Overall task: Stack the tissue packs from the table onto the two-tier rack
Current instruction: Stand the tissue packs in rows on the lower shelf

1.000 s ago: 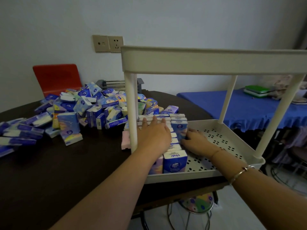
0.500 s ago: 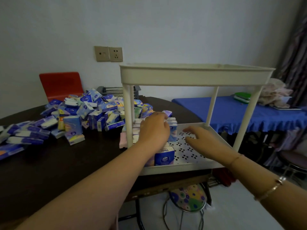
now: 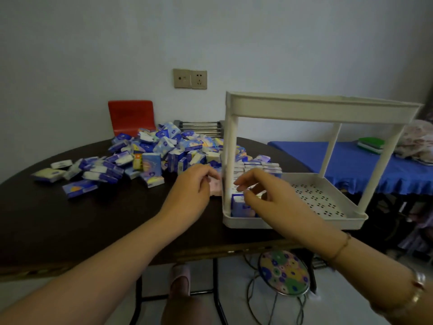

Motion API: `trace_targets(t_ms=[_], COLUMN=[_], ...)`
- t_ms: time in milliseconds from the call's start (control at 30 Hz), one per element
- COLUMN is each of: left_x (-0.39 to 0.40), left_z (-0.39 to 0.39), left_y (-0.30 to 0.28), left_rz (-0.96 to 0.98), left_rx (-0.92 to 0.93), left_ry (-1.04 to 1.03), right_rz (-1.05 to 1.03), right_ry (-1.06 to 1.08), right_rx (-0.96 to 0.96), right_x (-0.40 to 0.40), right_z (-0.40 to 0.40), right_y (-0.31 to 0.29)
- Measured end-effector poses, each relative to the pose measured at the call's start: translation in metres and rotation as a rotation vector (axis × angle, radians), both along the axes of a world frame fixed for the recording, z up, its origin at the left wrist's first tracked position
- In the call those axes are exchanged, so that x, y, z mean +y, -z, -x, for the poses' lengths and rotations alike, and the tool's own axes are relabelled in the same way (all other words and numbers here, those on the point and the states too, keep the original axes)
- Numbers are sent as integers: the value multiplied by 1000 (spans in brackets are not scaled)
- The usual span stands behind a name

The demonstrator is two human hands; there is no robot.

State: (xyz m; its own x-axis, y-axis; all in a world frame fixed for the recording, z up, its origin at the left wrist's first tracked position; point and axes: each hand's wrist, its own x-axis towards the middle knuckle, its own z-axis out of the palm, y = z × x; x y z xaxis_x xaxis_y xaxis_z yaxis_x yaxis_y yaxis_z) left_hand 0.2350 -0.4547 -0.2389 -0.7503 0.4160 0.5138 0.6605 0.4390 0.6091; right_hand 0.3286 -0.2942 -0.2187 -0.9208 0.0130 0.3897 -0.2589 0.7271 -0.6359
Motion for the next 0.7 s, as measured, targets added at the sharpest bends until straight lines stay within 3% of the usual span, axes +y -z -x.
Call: trace_targets(t_ms=[200, 367, 567, 700], left_x=[-76, -119, -131, -130], left_z=[49, 106, 150, 154], left_y=[40, 69, 92, 99], left_rz=[96, 291, 190, 199], left_rx=[-72, -73, -242, -167], left_ry=[-218, -372, -631, -609], right_rz=[10, -36, 57, 80], right_ry=[-113, -54, 110, 51], right_rx=[-63, -110, 10, 87], right_x=[-64, -110, -138, -142], right_z=[55, 143, 251, 293], right_y=[31, 71, 97, 89])
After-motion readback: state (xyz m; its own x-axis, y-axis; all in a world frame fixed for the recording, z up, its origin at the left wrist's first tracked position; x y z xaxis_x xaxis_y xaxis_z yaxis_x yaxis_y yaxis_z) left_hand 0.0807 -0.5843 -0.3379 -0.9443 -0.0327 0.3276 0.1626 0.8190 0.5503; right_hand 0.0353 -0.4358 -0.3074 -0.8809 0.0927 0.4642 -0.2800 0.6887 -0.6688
